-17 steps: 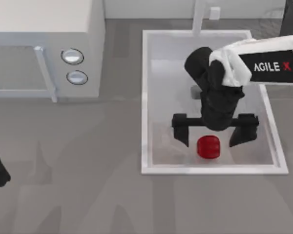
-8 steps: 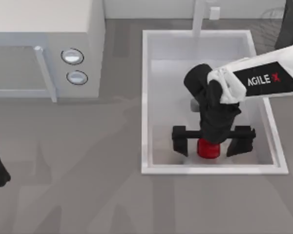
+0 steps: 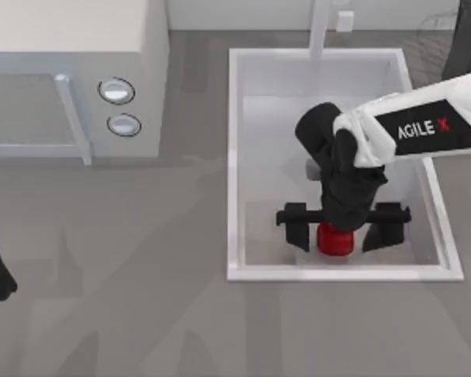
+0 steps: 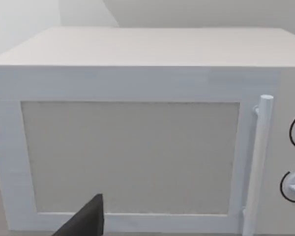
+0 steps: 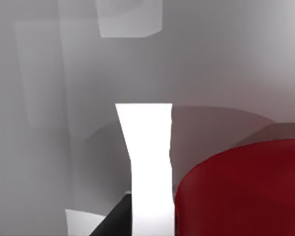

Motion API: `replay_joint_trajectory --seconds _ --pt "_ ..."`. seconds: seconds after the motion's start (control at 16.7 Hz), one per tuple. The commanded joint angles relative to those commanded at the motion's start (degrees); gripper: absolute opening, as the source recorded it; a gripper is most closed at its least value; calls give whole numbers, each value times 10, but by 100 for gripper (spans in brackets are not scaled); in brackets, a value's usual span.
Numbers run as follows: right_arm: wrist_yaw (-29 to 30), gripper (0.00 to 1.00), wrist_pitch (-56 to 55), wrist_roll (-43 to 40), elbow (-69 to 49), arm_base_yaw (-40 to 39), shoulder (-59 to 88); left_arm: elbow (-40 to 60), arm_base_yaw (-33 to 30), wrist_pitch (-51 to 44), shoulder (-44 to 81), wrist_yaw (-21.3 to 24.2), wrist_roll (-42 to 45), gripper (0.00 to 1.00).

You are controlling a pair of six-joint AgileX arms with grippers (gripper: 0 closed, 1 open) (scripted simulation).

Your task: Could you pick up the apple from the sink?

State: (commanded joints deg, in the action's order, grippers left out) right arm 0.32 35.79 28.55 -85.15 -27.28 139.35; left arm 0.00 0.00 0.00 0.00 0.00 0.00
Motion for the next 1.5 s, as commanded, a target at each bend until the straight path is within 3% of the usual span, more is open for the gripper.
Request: replay_joint_trajectory --seconds 0.3,0.36,1.02,1.26,1.5 --pt "0 2 0 0 0 0 0 0 0 0 0 0 0 100" --pt "0 0 0 0 0 0 0 0 0 0 0 0 0 100" --pt "12 0 40 -5 -28 1 -36 0 0 0 0 0 0 100" --pt "11 0 152 -4 -125 0 -54 0 0 0 0 0 0 100" --pt "11 0 341 -5 -253 1 -90 0 0 0 0 0 0 100"
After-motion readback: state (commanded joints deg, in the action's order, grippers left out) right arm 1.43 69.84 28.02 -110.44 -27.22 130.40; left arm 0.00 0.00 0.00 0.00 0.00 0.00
